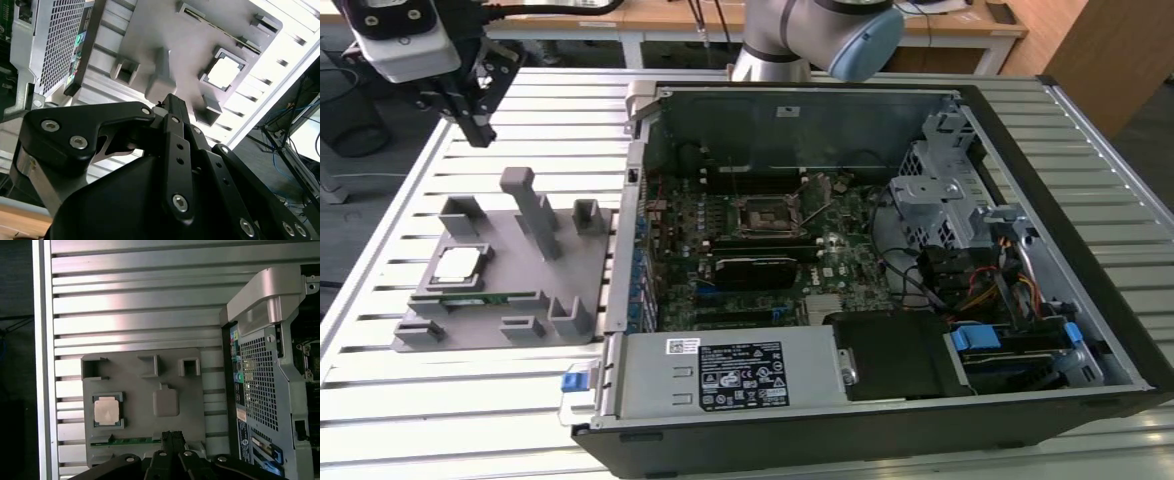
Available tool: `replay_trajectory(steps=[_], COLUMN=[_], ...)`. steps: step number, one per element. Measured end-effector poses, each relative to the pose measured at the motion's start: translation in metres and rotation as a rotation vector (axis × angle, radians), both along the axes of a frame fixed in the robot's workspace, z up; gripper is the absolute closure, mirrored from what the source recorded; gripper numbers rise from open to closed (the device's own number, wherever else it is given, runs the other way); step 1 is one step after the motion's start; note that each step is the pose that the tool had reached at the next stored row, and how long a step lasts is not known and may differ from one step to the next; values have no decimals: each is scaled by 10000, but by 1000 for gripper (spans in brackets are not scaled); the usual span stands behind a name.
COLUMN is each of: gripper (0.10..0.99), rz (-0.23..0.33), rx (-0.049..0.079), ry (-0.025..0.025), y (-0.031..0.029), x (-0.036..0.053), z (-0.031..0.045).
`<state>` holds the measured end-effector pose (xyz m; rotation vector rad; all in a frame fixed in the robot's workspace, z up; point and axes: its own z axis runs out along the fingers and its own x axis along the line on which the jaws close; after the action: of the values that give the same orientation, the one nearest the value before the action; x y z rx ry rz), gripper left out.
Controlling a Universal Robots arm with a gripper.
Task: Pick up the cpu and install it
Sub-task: 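Reach for the cpu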
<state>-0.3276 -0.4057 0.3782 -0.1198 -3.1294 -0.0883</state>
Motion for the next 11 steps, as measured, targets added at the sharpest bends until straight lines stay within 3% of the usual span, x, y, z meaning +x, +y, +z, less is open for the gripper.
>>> replay_trajectory(steps=[11], gripper=[980], rz=[1], rx=[0], ry=[0], y=[-94], x=[-235], z=[-22])
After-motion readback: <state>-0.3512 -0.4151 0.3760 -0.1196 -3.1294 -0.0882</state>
